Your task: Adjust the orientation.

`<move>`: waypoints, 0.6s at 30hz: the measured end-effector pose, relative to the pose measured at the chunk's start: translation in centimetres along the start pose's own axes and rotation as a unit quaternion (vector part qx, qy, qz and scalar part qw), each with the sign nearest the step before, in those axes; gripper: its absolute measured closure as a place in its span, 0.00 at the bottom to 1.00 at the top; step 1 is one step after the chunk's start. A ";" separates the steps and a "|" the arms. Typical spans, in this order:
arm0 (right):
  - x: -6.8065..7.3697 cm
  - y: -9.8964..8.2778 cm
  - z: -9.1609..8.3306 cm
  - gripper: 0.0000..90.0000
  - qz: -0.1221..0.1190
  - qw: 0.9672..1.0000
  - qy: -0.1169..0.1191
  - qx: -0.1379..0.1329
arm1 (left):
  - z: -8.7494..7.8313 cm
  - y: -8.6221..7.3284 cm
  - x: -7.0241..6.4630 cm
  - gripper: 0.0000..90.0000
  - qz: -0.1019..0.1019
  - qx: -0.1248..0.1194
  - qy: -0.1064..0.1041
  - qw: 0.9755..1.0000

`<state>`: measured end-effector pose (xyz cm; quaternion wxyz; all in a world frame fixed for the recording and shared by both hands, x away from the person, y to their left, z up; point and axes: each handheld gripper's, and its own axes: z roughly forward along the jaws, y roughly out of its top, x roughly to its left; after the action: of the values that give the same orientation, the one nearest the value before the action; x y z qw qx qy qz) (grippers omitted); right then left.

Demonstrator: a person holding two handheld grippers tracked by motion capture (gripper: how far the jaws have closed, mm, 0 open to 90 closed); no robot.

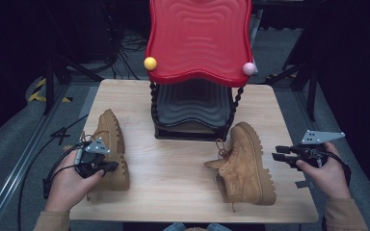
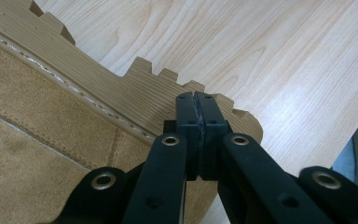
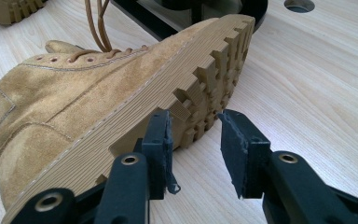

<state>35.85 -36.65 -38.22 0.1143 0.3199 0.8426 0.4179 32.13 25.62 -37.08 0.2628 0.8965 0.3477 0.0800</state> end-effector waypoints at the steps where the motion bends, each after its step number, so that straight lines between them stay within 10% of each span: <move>1: 0.0 0.0 -0.1 0.71 0.000 1.000 -0.001 -0.002 | 0.0 0.1 0.0 1.00 0.004 0.001 0.003 1.000; 18: 0.2 -0.4 -0.7 0.70 -0.002 1.000 -0.011 -0.009 | 1.3 2.8 -1.6 1.00 0.034 0.013 0.012 0.999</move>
<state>35.18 -37.10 -38.11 0.1275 0.3220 0.8379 0.4219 33.02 22.26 -36.61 0.2442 0.9101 0.3210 0.0948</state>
